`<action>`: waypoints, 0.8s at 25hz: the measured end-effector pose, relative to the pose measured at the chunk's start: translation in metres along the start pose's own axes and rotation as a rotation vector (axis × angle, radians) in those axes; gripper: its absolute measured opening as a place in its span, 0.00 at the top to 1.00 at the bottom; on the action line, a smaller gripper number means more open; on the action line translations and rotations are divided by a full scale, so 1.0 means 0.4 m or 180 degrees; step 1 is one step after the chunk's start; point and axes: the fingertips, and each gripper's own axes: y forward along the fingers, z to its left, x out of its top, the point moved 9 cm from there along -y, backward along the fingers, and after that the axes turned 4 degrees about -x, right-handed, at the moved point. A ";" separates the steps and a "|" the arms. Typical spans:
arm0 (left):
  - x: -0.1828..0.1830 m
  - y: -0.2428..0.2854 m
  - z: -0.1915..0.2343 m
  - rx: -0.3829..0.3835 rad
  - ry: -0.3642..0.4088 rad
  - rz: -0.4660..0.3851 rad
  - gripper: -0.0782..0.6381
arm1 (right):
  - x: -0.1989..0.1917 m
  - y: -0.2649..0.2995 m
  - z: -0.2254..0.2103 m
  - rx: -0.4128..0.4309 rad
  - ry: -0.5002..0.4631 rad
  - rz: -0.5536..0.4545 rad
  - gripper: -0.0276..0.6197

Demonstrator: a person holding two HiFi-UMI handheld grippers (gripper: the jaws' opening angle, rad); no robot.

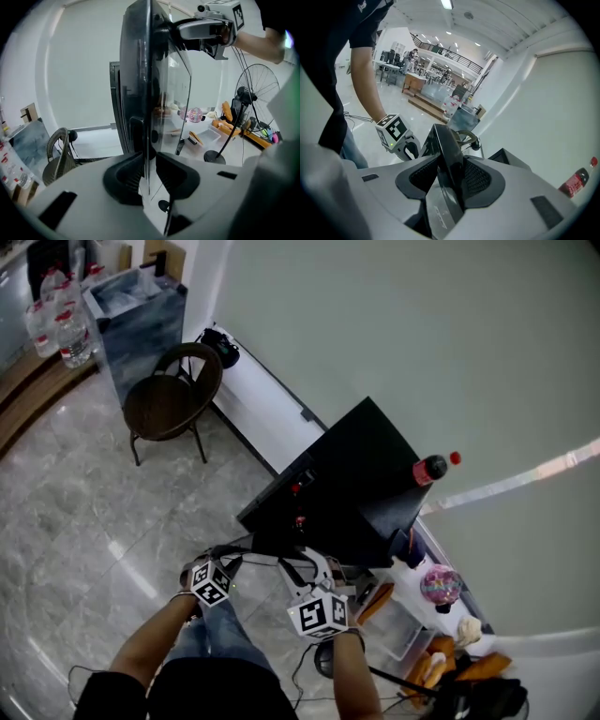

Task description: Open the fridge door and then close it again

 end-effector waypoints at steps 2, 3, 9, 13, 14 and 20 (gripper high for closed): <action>0.013 0.016 0.036 -0.0004 0.0033 0.0012 0.78 | 0.002 0.024 -0.018 -0.0073 0.0042 0.0033 0.68; 0.020 0.025 0.052 -0.0001 0.0036 0.0025 0.78 | 0.002 0.035 -0.027 -0.0118 0.0079 0.0050 0.68; 0.063 0.071 0.130 -0.0031 0.0021 0.0118 0.76 | 0.007 0.088 -0.075 -0.0232 0.0178 0.0170 0.70; 0.098 0.106 0.189 -0.0044 0.0049 0.0153 0.76 | 0.002 0.122 -0.120 -0.0319 0.0272 0.0208 0.70; 0.109 0.116 0.202 -0.0037 0.0061 0.0161 0.76 | 0.000 0.129 -0.131 -0.0338 0.0286 0.0214 0.70; 0.154 0.167 0.271 -0.0038 0.0104 0.0191 0.76 | -0.006 0.173 -0.188 -0.0464 0.0342 0.0240 0.72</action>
